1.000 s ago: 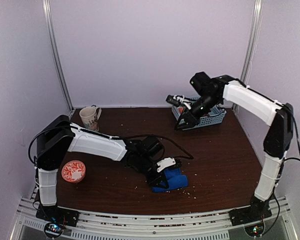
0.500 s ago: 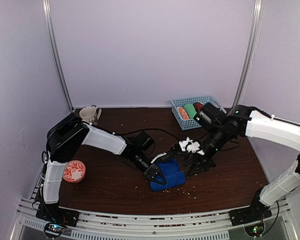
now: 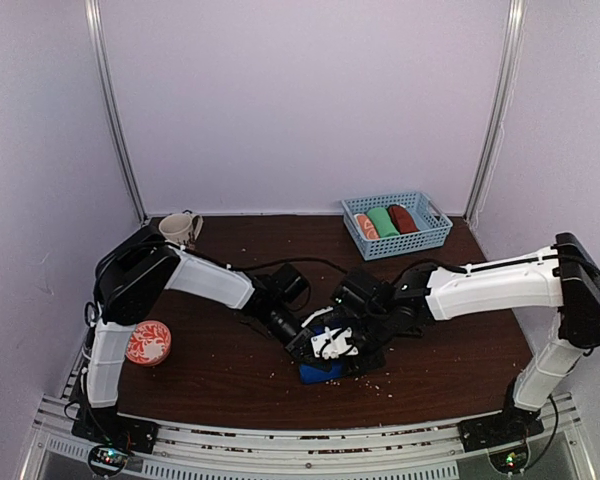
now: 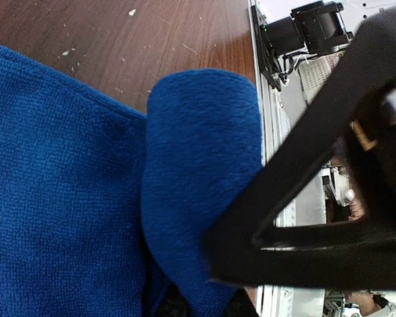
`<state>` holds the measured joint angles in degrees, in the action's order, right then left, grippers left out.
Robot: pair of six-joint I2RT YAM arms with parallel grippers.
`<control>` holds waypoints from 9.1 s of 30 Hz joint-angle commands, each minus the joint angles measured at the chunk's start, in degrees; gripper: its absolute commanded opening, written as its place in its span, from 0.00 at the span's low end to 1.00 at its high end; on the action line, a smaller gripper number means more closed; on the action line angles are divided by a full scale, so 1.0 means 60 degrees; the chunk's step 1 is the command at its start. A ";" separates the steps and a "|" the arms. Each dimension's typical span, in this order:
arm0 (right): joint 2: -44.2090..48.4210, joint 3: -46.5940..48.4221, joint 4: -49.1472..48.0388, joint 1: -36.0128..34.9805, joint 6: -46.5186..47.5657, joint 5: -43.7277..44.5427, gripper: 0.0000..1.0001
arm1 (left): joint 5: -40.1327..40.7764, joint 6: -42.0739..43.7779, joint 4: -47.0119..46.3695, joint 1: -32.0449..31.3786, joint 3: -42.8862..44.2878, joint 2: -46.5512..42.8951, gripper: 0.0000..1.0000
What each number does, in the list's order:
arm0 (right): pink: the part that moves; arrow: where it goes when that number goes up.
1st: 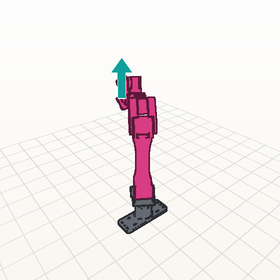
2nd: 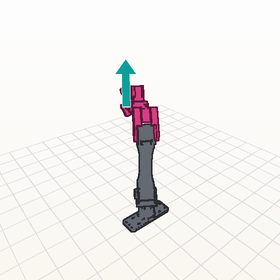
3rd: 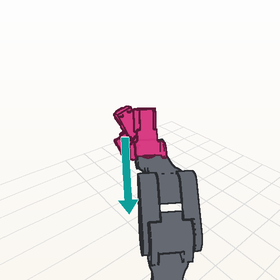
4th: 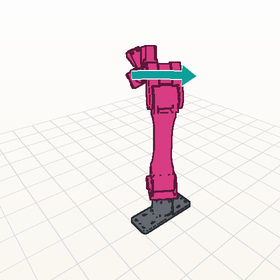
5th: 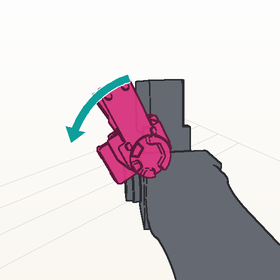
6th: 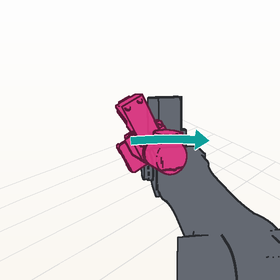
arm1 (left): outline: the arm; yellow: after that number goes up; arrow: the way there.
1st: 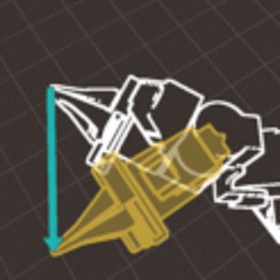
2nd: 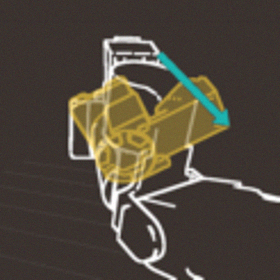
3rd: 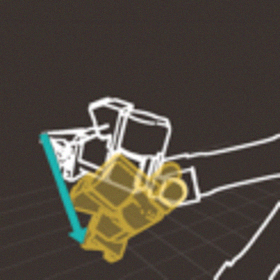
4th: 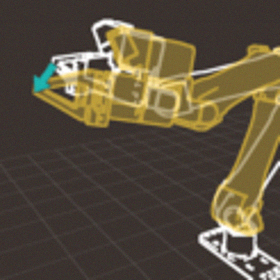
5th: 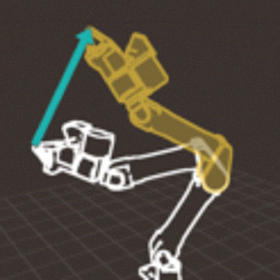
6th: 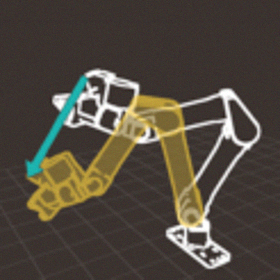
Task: Roll the towels
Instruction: Roll the towel at the center of the board, then pick up the towel from the center of the board.
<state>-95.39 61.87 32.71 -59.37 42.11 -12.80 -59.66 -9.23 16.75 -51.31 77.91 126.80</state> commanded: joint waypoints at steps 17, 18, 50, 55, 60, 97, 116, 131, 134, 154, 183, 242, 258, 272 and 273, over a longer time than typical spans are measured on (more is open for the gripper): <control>-0.1925 0.0590 0.1699 0.0448 0.0391 -0.2876 0.09 | 0.4303 -0.0562 0.0614 0.0830 -0.0713 -0.2264 0.38; -0.2008 0.0731 0.1818 0.0530 0.0350 -0.3021 0.09 | 0.4518 -0.0597 0.0457 0.0832 -0.0790 -0.2468 0.38; -0.6757 0.5245 0.6193 0.2908 0.0403 -0.5835 0.10 | 1.1147 0.3975 -0.1866 -0.3640 -0.2654 -0.3706 0.51; -0.6749 0.5288 0.6250 0.2908 0.0380 -0.5874 0.10 | 1.2043 0.4591 -0.1662 -0.3881 -0.2236 -0.2963 0.51; -0.6709 0.5248 0.6393 0.2912 0.0539 -0.5954 0.11 | 1.3278 0.4673 -0.1459 -0.3936 -0.2182 -0.2495 0.48; 0.0988 0.6894 0.4629 0.3862 -0.1578 -0.5005 0.46 | 0.7040 0.2039 0.0795 -0.1974 -0.0756 -0.1770 0.20; 0.1341 -0.0117 -0.0158 0.0188 -0.0631 0.1420 0.52 | 0.2552 0.0529 0.0841 0.0184 -0.0045 -0.0116 0.20; -0.0657 -0.0526 -0.1738 0.0050 0.0086 0.1517 0.54 | 0.2472 0.0636 0.0884 0.0319 -0.0036 -0.0023 0.21; -0.0954 -0.0404 -0.1593 0.0058 -0.0074 0.1319 0.43 | 0.2499 0.0793 0.0939 0.0319 -0.0064 -0.0141 0.22; -0.1787 0.1068 0.2129 0.0418 -0.0545 -0.2031 0.14 | 0.5994 0.0371 -0.0555 0.0670 -0.2031 -0.4489 0.50; -0.5538 0.4634 0.5053 0.1916 -0.1115 -0.4108 0.15 | 1.2672 0.3801 0.0331 -0.4163 -0.2190 -0.4810 0.51; 0.2456 0.3719 0.4355 0.4260 -0.0204 -0.5851 0.39 | 0.4882 0.1536 0.3178 -0.0809 0.0513 -0.0128 0.18; 0.2551 0.4762 0.2916 0.3919 -0.2370 -0.3944 0.47 | 0.3325 0.1175 0.3272 -0.0472 0.0467 0.0329 0.15; 0.2049 0.5269 0.4675 0.1410 -0.1150 -0.3769 0.47 | 0.3484 0.1177 0.3229 -0.0384 0.0406 0.0436 0.14; 0.1935 0.5142 0.4772 0.1097 -0.1038 -0.3428 0.46 | 0.3426 0.1166 0.3228 -0.0373 0.0404 0.0428 0.14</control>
<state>-81.78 96.31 57.04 -46.57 31.99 -42.98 -44.99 -1.69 28.16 -53.67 83.99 124.51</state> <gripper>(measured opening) 0.467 0.201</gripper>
